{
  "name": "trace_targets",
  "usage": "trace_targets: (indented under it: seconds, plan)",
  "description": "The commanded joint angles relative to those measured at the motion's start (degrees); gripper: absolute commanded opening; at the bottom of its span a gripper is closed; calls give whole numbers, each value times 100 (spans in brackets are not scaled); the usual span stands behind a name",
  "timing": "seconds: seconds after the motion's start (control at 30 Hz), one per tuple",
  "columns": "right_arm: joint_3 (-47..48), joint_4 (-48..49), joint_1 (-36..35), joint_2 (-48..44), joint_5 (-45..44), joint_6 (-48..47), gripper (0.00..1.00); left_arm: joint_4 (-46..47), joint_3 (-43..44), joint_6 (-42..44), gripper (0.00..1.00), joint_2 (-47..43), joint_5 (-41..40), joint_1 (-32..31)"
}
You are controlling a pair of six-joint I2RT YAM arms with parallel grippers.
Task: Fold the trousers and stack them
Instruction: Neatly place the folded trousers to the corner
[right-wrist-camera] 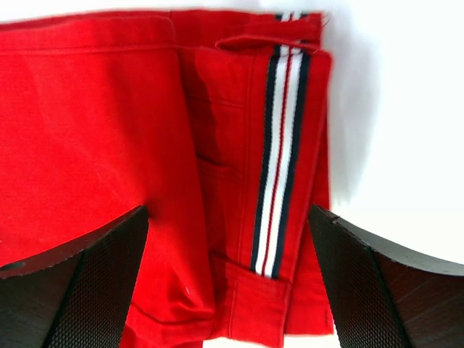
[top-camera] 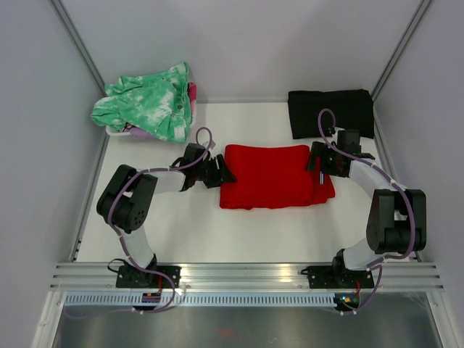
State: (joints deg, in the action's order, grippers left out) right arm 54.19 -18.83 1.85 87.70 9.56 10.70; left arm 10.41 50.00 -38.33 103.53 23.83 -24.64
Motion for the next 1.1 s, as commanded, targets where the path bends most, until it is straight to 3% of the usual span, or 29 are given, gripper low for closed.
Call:
trace_targets:
  seconds: [0.0,0.17,0.23,0.3,0.37,0.4,0.47,0.5,0.67,0.8,0.93,1.07]
  plan:
    - [-251,485,17,308,379,11,98,-22,-17,36,61,317,86,-172]
    - [-673,1144,17,502,766,450,98,-180,141,132,45,352,-142,-374]
    - [-735,1197,9,642,775,494,97,-215,186,159,31,379,-133,-374]
    - [-770,1232,9,722,828,486,87,-259,238,194,13,388,-177,-374]
    - [-849,1346,9,766,819,564,65,-329,273,220,2,370,-230,-374]
    - [-867,1364,9,783,854,591,36,-382,352,255,2,327,-239,-374]
    - [-805,1356,9,784,889,600,19,-566,484,361,2,265,-291,-374]
    - [-744,1295,9,749,872,609,0,-619,615,404,2,178,-318,-374]
    - [89,733,9,143,688,574,0,-1365,1274,756,2,-420,-502,-374]
    - [1424,503,35,-113,354,381,0,-1498,2457,853,2,-693,-845,-374]
    - [3244,223,281,360,388,118,0,-1367,3822,678,2,-194,-862,-471]
    - [4413,125,929,1099,695,90,0,-1296,5412,528,2,1269,-1074,-717]
